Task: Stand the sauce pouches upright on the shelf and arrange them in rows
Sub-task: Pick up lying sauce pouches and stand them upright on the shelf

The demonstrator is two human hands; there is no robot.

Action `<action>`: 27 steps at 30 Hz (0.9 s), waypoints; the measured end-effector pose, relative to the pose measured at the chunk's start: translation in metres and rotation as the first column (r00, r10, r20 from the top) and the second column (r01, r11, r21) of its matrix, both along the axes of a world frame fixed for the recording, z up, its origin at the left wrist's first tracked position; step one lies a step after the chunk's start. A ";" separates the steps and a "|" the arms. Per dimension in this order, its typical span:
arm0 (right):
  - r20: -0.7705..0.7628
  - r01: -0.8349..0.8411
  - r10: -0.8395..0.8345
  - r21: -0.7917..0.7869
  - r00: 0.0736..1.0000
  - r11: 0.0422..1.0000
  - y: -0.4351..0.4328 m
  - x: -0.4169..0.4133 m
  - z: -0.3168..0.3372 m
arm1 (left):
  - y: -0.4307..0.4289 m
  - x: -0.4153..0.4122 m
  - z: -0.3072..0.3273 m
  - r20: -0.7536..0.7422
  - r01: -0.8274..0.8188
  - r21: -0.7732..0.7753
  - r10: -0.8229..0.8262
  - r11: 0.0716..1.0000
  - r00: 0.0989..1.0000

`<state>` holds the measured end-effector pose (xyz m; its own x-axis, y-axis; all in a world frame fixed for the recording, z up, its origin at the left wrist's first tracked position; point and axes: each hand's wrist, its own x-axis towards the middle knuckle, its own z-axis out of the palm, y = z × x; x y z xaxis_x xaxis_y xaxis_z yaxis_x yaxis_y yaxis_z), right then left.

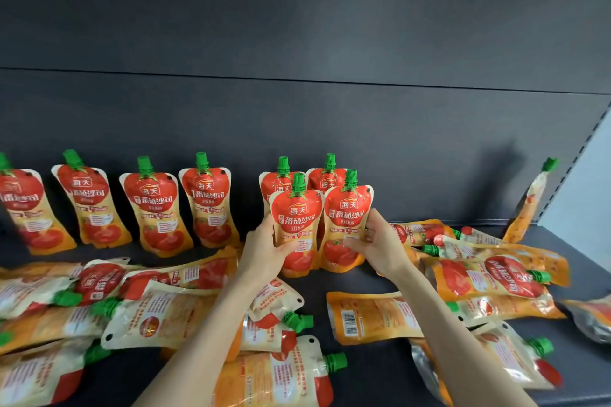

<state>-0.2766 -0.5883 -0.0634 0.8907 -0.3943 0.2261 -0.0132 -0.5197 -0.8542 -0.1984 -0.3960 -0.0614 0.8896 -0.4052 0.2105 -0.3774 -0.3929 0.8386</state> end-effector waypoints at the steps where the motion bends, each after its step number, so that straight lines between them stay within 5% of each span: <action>1: -0.007 0.001 -0.001 -0.009 1.000 1.000 0.000 -0.001 0.000 | 0.000 0.000 0.000 0.001 0.003 0.008 -0.003 1.000 1.000; 17: -0.051 0.042 -0.046 -0.065 0.998 0.997 0.008 -0.010 0.006 | 0.002 -0.010 0.004 -0.048 -0.072 0.112 0.078 0.991 0.996; 23: -0.001 0.157 -0.158 -0.136 0.987 0.978 -0.010 -0.042 0.005 | 0.011 -0.041 0.000 0.240 -0.271 0.066 0.248 0.960 0.938; 27: 0.025 0.214 -0.212 -0.137 0.977 0.967 -0.037 -0.067 0.005 | 0.000 -0.045 -0.003 0.232 -0.353 0.000 0.343 0.936 0.910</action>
